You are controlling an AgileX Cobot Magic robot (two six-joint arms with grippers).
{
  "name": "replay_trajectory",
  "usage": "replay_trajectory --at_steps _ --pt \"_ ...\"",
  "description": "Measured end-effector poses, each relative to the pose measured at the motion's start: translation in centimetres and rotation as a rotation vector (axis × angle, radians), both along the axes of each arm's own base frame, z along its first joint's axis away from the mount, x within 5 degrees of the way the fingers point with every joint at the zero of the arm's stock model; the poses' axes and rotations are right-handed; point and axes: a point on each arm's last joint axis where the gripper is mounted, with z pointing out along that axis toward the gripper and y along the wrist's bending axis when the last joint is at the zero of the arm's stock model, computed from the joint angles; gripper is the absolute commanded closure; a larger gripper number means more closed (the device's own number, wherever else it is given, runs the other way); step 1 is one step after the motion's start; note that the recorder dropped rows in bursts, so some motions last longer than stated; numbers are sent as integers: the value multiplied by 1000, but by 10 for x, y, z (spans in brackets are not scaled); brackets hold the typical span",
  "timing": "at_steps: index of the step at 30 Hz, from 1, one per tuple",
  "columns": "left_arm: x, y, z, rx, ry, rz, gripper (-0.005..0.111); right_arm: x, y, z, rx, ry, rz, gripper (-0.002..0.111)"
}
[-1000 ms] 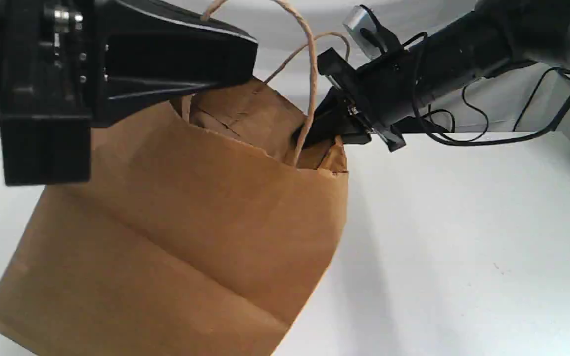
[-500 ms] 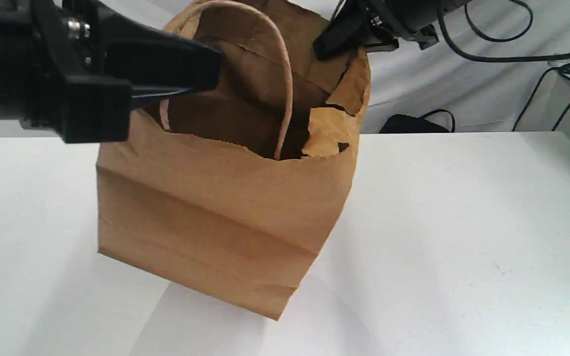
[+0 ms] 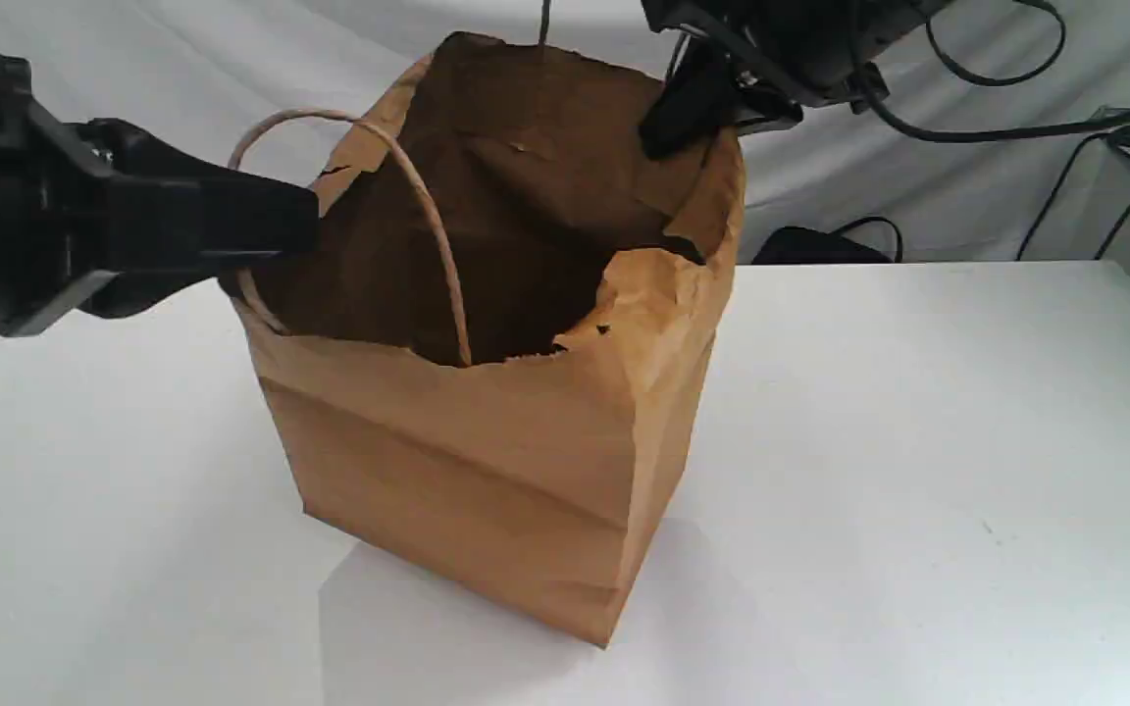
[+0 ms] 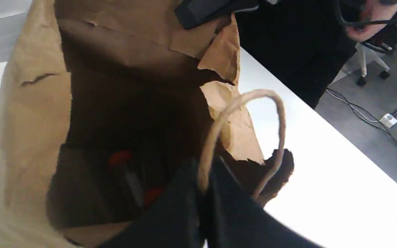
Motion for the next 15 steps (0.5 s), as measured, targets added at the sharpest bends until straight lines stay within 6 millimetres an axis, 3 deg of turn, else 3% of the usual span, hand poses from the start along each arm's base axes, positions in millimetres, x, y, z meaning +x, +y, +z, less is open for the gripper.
replay_trajectory --at_steps 4,8,15 --pt "0 0 0 -5 -3 -2 107 -1 -2 -19 -41 59 1 108" --pt "0 0 0 -4 -4 -3 102 -1 -2 -23 -43 71 -1 108" --pt "-2 -2 -1 0 10 -30 75 -1 -1 -23 -34 73 -1 108"
